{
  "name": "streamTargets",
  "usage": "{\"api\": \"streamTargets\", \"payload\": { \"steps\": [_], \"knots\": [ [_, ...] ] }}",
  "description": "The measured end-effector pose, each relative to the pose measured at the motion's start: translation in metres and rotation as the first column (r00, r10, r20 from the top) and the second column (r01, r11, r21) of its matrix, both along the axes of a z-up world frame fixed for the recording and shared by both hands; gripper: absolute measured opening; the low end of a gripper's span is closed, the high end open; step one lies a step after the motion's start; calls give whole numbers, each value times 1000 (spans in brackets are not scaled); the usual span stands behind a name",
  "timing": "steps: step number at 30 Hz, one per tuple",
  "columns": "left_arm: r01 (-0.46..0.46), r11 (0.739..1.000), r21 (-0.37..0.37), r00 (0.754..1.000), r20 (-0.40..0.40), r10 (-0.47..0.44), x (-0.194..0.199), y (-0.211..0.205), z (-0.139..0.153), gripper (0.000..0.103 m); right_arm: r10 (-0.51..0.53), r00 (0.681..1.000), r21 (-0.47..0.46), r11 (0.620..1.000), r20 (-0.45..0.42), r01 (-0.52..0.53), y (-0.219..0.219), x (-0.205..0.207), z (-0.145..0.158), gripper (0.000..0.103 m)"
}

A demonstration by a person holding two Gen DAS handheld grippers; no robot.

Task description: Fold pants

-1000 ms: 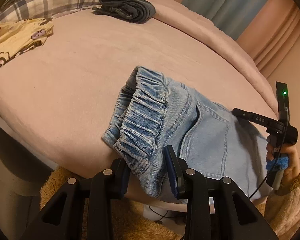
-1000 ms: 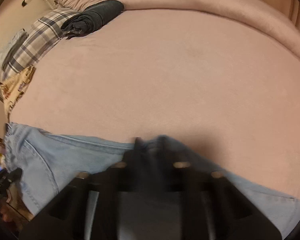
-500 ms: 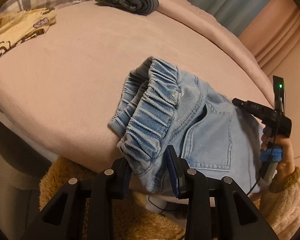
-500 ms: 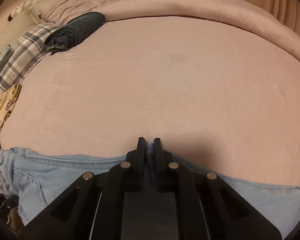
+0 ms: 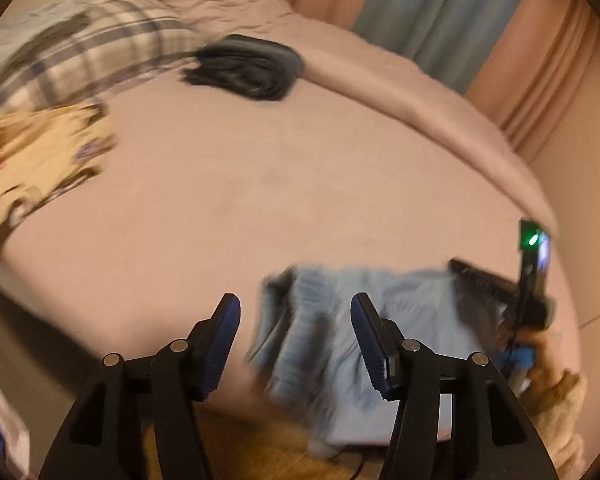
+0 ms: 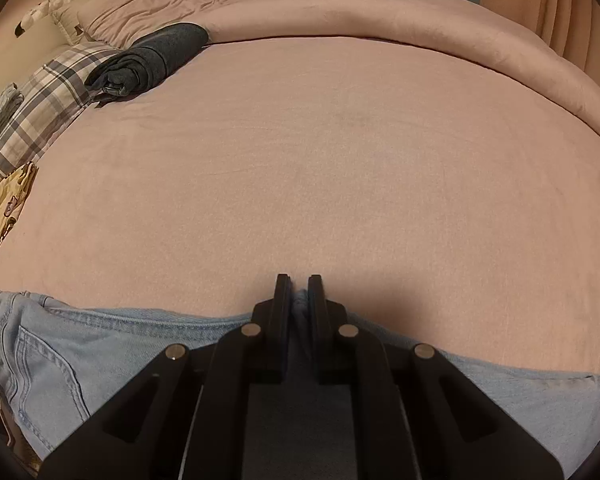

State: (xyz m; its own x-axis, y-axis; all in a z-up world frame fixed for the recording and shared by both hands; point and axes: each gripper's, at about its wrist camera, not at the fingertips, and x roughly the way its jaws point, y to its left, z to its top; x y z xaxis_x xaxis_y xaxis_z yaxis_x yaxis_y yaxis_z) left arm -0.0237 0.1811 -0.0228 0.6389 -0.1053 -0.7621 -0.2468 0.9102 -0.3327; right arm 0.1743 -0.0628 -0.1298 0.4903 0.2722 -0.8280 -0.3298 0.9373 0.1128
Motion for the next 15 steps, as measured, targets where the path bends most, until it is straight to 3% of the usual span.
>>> {"api": "streamTargets", "payload": {
  "steps": [4,8,10,15],
  "knots": [
    [68,992,-111,996,-48,-74,39,1,-16,57,-6,1000,10,1000,-4,6,1,0,1,9],
    [3,999,-44,990,-139,-9,59,2,-35,57,-7,1000,12,1000,-3,7,2,0,1,9],
    [-11,998,-61,985,-171,1,61,3,-50,56,-9,1000,9,1000,-1,9,3,0,1,9],
    [-21,1000,-10,994,-103,20,41,-2,-53,49,-6,1000,-1,1000,3,6,5,0,2,9]
  ]
}}
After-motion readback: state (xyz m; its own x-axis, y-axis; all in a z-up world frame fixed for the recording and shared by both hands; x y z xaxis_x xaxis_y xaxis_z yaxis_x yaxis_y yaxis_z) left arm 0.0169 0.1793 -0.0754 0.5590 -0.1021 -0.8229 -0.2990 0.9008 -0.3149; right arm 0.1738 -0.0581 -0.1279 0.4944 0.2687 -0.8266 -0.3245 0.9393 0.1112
